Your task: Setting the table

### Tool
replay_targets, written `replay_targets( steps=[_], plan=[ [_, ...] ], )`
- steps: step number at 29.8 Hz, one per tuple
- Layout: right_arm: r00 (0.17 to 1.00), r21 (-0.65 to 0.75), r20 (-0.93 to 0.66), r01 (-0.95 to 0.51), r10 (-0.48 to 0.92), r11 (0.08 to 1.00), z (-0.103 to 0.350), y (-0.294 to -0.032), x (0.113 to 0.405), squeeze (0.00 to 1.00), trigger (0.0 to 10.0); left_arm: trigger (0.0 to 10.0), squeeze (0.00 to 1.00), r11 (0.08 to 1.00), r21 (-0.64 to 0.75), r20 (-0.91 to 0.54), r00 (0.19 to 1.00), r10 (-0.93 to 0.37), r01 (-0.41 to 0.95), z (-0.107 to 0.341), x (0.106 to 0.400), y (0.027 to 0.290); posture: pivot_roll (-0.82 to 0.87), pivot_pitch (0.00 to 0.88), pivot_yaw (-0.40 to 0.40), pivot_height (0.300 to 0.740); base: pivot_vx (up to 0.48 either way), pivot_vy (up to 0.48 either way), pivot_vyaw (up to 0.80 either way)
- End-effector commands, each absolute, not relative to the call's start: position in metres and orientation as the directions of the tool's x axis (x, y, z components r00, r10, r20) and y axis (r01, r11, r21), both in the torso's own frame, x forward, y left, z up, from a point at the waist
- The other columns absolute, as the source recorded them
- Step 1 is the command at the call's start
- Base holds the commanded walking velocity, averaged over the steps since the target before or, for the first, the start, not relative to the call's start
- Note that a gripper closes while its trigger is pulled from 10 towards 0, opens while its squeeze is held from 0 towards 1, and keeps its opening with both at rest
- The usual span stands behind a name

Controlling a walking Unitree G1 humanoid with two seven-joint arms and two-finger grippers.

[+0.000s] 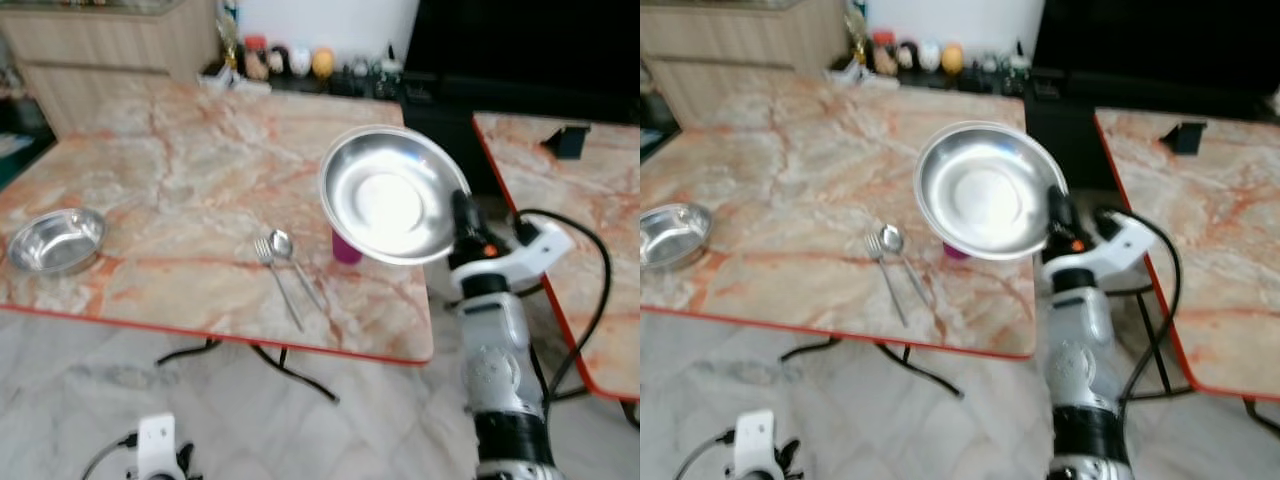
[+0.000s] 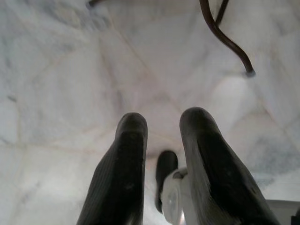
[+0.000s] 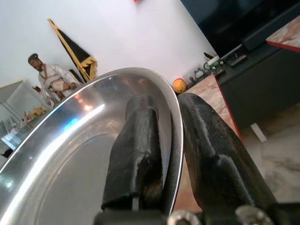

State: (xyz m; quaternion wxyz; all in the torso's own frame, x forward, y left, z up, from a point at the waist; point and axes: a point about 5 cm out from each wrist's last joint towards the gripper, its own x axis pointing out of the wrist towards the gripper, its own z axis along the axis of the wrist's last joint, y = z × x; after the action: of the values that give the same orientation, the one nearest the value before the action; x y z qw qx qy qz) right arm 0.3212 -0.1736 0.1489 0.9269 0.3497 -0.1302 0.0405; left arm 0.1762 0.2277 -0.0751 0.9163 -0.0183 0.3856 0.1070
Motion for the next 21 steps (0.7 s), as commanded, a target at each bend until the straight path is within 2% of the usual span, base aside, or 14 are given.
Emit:
replay_targets(
  steps=[1,21],
  plan=[
    [0.950,0.628,0.312,-0.201,-0.007,0.752,0.1612,-0.1707,0.3236,0.00,10.0,10.0,0.00,0.978,0.055,-0.723,0.667,0.178,-0.201,-0.0768,0.1731,0.2282,0.03,0.000,-0.082,0.740,0.000,-0.289,0.00],
    [0.948,0.626,0.319,-0.205,-0.007,0.752,0.1639,-0.1682,0.3262,0.00,10.0,10.0,0.00,0.979,0.057,-0.727,0.663,0.175,-0.196,-0.0769,0.1724,0.2300,0.00,0.000,-0.068,0.740,0.000,-0.297,0.00]
  ],
)
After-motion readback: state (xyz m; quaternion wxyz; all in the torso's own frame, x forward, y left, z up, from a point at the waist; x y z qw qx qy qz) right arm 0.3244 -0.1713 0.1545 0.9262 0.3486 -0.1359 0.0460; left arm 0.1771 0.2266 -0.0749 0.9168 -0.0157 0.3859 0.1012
